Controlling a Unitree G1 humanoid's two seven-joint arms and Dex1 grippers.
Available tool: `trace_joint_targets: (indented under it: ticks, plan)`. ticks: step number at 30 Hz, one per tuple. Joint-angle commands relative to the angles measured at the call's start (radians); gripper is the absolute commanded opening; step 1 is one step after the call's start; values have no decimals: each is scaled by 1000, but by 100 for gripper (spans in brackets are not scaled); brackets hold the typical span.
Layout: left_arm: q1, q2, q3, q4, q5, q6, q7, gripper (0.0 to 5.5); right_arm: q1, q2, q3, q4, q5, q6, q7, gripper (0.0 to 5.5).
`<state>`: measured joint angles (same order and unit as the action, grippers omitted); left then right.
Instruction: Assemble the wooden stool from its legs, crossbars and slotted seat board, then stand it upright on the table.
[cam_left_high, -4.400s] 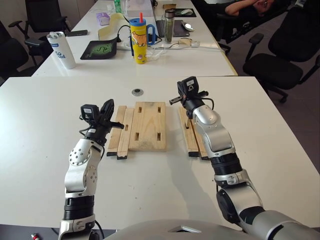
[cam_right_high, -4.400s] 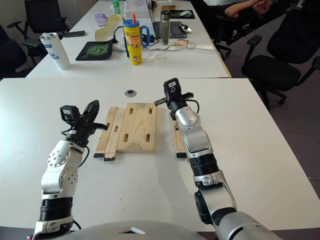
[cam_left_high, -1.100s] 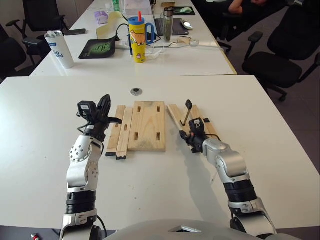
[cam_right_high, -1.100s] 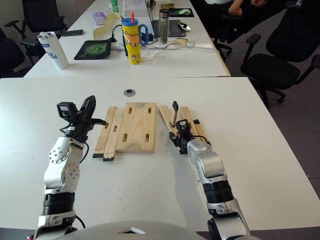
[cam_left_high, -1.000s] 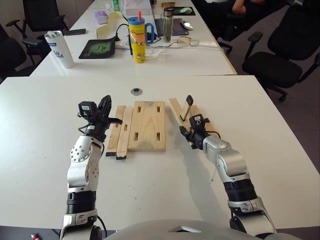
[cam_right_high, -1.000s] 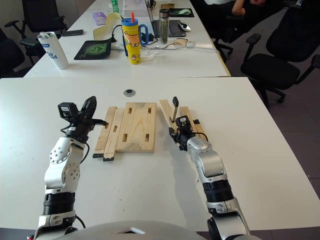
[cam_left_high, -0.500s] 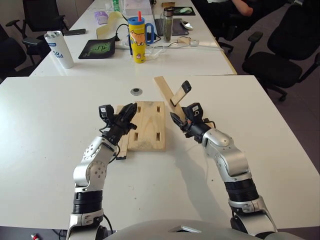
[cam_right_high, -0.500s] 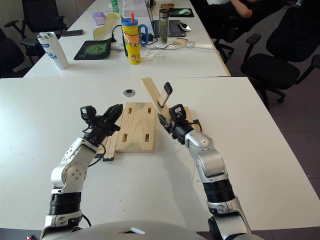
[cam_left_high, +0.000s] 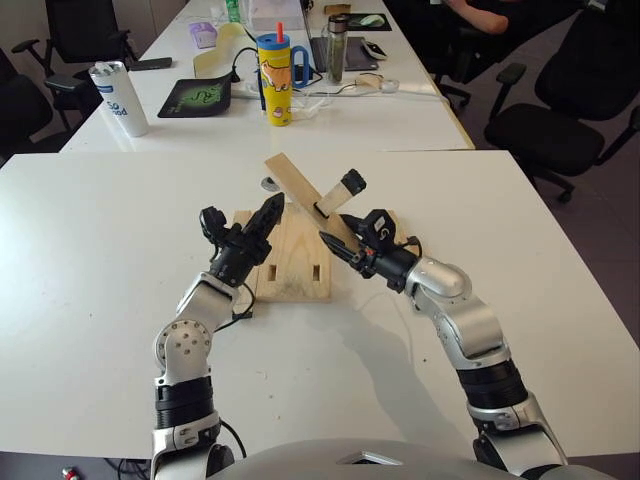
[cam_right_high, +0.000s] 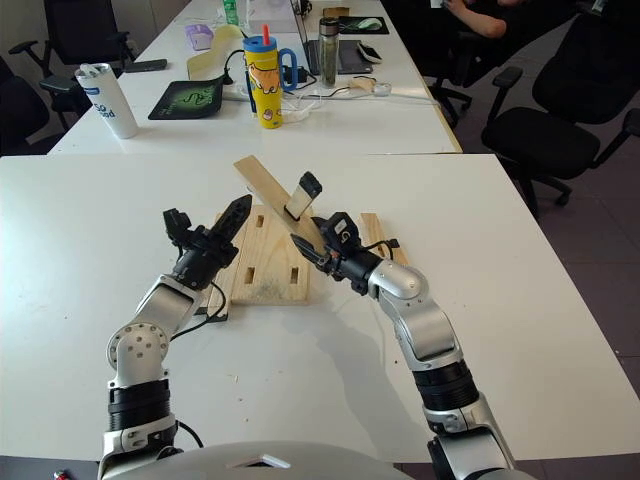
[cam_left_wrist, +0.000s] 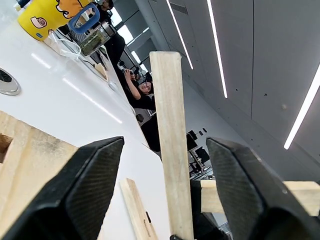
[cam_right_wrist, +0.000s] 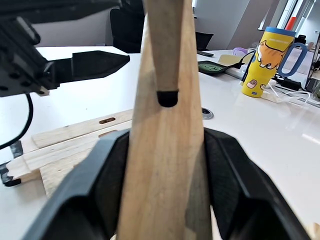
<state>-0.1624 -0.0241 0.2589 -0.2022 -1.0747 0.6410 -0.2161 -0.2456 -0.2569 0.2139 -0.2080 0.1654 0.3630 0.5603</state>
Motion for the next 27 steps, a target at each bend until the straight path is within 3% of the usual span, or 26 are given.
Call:
trace_joint_targets:
  ticks: [1,11,23,27]
  plan:
    - [-25,-26,14,-6,-93,27,43,305,2,-16,23,-7,-10,-45,30,208]
    - [-7,-29,22,-36,-160,22,98,305,36,-27,60,-48,28,-56,105,208]
    - [-30,7,15,-18,-173,38,108,134,37,-17,72,-24,23,-87,121,208]
    - [-32,12,18,-13,-179,37,122,112,37,-9,72,-23,25,-94,114,208]
